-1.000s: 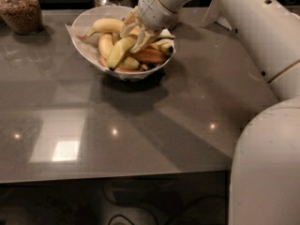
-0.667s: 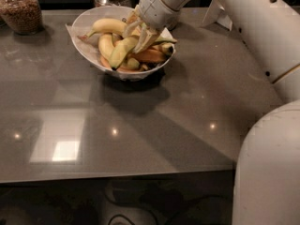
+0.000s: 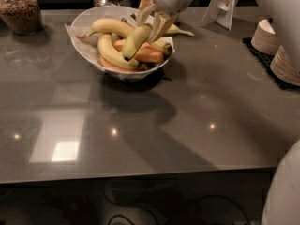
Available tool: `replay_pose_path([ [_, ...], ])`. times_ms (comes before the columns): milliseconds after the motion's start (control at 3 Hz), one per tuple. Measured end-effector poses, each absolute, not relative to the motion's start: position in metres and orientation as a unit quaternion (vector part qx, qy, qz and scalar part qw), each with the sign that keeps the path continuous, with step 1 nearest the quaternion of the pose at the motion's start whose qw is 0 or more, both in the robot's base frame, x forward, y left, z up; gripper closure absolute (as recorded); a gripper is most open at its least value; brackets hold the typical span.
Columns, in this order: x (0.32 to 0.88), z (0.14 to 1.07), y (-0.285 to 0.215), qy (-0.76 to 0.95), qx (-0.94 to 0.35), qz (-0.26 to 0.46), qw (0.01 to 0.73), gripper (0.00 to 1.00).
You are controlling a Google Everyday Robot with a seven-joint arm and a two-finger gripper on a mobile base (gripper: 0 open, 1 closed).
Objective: Pick banana from white bowl
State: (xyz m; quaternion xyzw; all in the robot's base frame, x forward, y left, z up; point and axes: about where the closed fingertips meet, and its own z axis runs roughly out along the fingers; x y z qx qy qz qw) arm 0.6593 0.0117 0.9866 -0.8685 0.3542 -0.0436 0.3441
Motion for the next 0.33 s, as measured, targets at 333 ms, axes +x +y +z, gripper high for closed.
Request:
replay_pose_path([
  [333,0.6414,1.0086,-0.005,0.368,-0.864,-0.056,0.34,1.0],
])
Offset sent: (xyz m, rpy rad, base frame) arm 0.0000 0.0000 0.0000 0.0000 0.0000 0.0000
